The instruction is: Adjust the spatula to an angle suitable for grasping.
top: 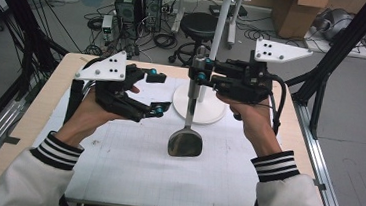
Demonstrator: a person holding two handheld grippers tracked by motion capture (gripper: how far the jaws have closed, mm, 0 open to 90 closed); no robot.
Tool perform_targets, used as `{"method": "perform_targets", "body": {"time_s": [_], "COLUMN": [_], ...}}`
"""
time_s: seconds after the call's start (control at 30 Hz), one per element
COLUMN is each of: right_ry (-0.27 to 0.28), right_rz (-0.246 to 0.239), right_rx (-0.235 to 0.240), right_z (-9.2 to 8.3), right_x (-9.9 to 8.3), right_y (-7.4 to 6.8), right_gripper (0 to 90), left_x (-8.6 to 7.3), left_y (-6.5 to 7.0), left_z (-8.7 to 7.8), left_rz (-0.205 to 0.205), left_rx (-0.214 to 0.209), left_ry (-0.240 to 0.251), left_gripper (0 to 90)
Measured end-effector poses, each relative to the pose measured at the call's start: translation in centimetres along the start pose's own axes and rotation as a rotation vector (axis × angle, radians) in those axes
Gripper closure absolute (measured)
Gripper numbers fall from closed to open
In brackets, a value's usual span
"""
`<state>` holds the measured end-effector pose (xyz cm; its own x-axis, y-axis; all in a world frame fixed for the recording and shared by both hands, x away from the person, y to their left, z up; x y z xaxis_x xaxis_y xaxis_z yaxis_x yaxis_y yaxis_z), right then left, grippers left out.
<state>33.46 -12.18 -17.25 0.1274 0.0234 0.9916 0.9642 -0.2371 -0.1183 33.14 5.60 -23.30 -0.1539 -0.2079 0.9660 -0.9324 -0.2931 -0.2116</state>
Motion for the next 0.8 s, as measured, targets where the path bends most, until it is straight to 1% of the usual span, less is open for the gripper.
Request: {"method": "perform_targets", "body": {"time_s": [0.03, 0.07, 0.13, 0.17, 0.23, 0.27, 0.33, 0.43, 0.5, 0.53, 0.67, 0.73, 0.8], "right_ry": [-0.001, 0.003, 0.008, 0.009, 0.01, 0.013, -0.001, -0.012, -0.009, -0.007, 0.0, 0.0, -0.006], "right_rz": [0.004, 0.007, 0.012, 0.017, 0.021, 0.021, 0.026, 0.019, 0.024, 0.03, 0.05, 0.051, 0.052], "right_rx": [-0.01, -0.02, -0.036, -0.047, -0.061, -0.071, -0.088, -0.114, -0.128, -0.131, -0.147, -0.155, -0.16], "right_z": [-0.3, -0.5, -1.0, -1.3, -1.9, -2.1, -2.5, -3.1, -3.6, -3.7, -4.5, -4.6, -4.6], "right_x": [0.0, 0.0, 0.0, -0.1, -0.1, -0.1, -0.3, -0.4, -0.6, -0.6, -0.9, -1.0, -1.1], "right_y": [0.2, 0.4, 0.8, 1.0, 1.3, 1.5, 1.8, 2.2, 2.6, 2.7, 3.3, 3.5, 3.7], "right_gripper": [74.8, 74.8, 74.8, 74.8, 74.8, 74.8, 74.8, 74.8, 74.8, 74.8, 74.7, 74.8, 74.7], "left_x": [-0.3, -0.6, -1.2, -1.4, -2.1, -2.5, -3.3, -4.9, -6.1, -7.0, -9.3, -9.9, -10.5], "left_y": [-0.3, -0.6, -1.1, -1.3, -1.6, -1.8, -2.2, -2.6, -2.8, -3.0, -3.1, -3.1, -3.2], "left_z": [-0.4, -0.7, -1.5, -2.0, -3.1, -3.7, -5.0, -7.0, -8.1, -8.8, -10.3, -10.7, -11.0], "left_rz": [-0.005, -0.01, -0.023, -0.022, -0.021, -0.028, -0.042, -0.051, -0.062, -0.071, -0.074, -0.091, -0.096], "left_rx": [0.026, 0.049, 0.083, 0.09, 0.105, 0.119, 0.148, 0.205, 0.236, 0.258, 0.296, 0.314, 0.323], "left_ry": [-0.008, -0.012, -0.017, -0.014, -0.007, -0.007, -0.005, -0.006, -0.006, -0.007, -0.031, -0.02, -0.016], "left_gripper": [13.6, 10.9, 4.3, 1.8, 1.7, 1.7, 1.7, 1.7, 1.7, 1.7, 1.7, 1.7, 1.7]}}
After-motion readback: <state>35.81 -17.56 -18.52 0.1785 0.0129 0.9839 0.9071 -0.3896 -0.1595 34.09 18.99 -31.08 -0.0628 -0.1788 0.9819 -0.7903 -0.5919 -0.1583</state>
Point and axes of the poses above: each handheld gripper's, and its own axes: z roughly forward along the jaws, x roughly out of its top, y roughly to its right, the point moved 7 cm from there along z, roughly forward along the jaws, and after that the axes turned 5 degrees about z, right-handed, at the moved point
